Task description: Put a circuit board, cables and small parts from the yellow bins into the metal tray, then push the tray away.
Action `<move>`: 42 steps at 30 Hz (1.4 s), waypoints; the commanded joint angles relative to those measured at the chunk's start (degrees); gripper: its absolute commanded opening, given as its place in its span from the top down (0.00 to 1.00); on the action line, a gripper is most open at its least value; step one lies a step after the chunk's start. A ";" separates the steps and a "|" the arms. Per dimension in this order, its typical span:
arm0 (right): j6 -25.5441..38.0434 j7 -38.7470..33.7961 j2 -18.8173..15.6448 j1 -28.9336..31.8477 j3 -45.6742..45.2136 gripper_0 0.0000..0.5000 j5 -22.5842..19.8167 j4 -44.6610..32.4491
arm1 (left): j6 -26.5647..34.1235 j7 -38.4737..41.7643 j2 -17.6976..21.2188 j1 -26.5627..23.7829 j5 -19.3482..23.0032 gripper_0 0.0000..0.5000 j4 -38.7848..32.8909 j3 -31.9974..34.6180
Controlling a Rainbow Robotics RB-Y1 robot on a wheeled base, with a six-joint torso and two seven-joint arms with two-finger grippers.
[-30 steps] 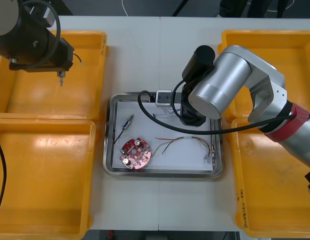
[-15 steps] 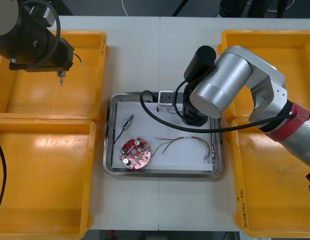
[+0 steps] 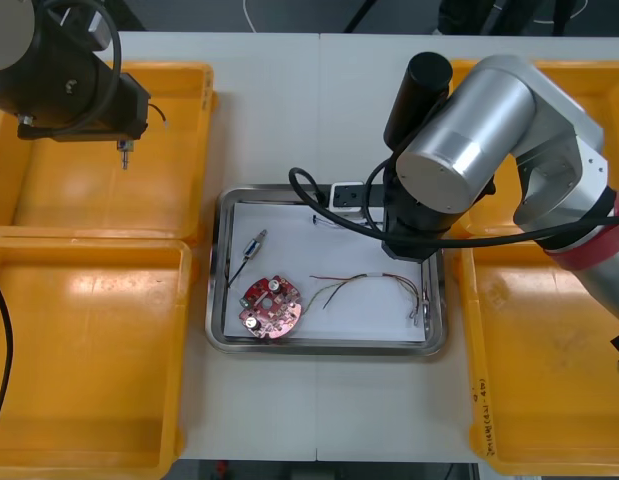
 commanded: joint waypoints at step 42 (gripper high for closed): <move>8.25 -19.70 -5.53 24.31 -54.09 0.00 -11.06 -25.73 | -7.66 16.05 -12.11 -0.40 -4.13 0.99 6.26 -27.31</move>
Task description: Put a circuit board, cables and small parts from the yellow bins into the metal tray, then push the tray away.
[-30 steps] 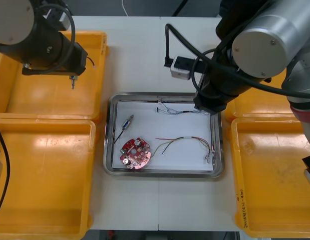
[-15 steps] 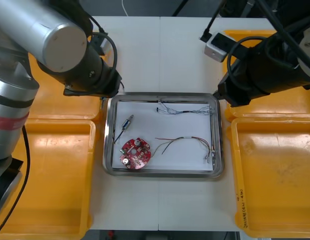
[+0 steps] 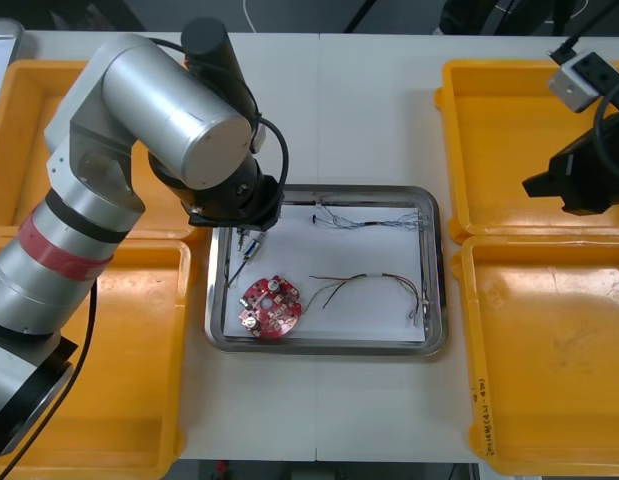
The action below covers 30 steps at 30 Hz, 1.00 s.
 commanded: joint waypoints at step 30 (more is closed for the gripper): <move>0.16 -17.61 -2.63 20.53 -12.26 0.00 2.29 -7.30 | -18.42 12.07 -2.77 -0.31 -1.51 0.99 12.35 -9.71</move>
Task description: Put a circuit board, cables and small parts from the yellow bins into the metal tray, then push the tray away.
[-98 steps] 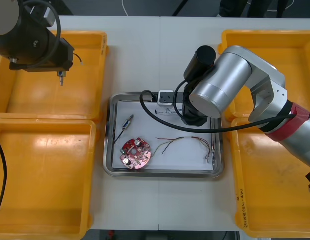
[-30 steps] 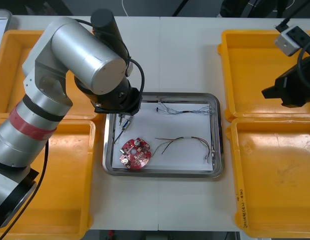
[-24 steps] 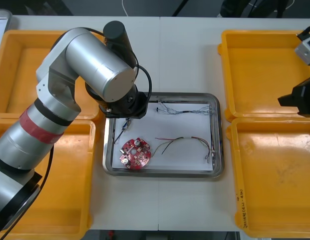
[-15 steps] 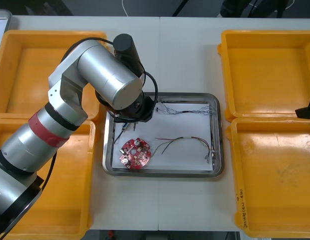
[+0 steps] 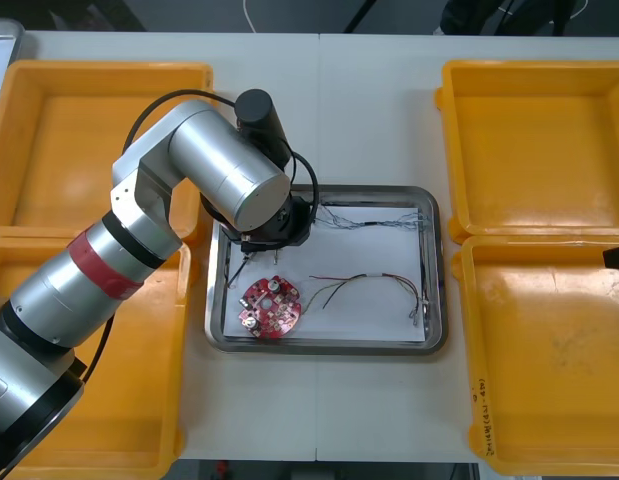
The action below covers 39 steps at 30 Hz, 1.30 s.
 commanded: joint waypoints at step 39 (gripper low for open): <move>0.16 -6.87 -4.30 5.85 -3.44 0.00 -0.14 0.78 | 14.47 5.34 1.83 -0.40 1.16 0.00 -15.88 9.86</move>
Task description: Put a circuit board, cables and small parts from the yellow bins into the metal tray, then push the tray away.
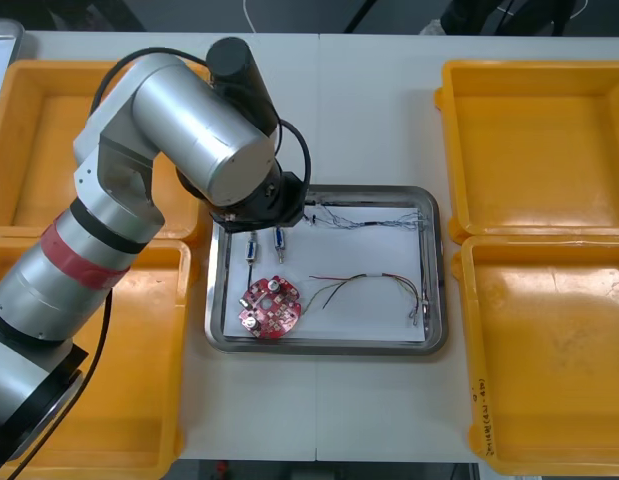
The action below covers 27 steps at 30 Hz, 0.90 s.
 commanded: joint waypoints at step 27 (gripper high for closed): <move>0.16 -2.11 -5.19 -5.78 3.17 0.00 -9.02 1.40 | 11.56 -8.10 17.08 2.50 14.92 0.00 -13.63 21.40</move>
